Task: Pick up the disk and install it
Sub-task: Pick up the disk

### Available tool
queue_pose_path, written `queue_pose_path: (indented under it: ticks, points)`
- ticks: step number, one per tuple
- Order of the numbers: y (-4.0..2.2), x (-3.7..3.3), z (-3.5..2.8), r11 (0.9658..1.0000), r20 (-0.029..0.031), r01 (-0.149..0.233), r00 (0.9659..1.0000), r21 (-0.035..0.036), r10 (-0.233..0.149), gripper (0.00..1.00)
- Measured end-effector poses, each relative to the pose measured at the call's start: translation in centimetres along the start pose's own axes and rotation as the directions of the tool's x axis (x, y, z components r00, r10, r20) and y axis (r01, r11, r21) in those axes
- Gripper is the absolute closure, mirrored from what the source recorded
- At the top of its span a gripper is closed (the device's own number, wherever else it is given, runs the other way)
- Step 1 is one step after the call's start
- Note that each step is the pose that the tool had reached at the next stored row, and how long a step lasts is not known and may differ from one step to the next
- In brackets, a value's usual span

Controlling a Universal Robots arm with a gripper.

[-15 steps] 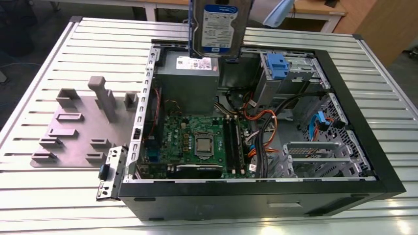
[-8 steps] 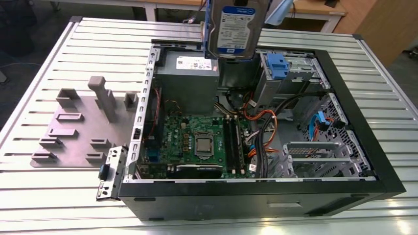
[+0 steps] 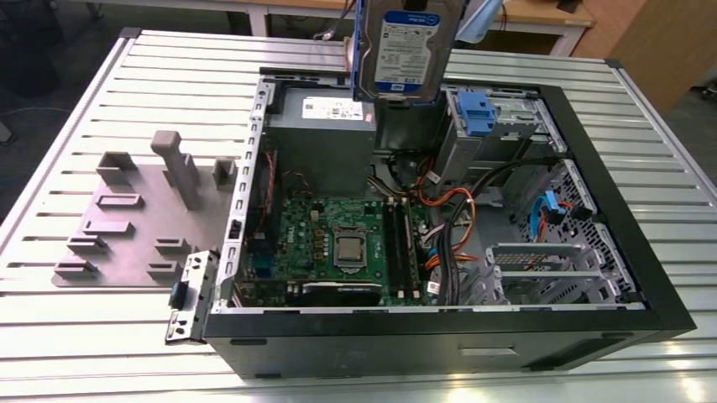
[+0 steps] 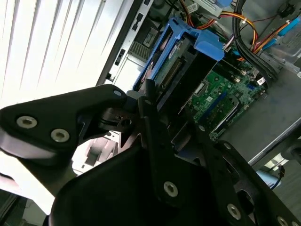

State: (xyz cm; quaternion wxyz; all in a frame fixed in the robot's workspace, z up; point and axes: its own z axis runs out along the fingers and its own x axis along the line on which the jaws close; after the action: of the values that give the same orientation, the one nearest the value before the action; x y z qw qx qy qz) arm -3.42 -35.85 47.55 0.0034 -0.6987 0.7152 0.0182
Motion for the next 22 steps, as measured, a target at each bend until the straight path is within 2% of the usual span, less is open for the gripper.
queue_pose_path:
  ticks: [22]
  points:
    - [-0.14,6.39,-0.2,1.0,0.0,-0.001,1.0,0.0,0.001,0.65]
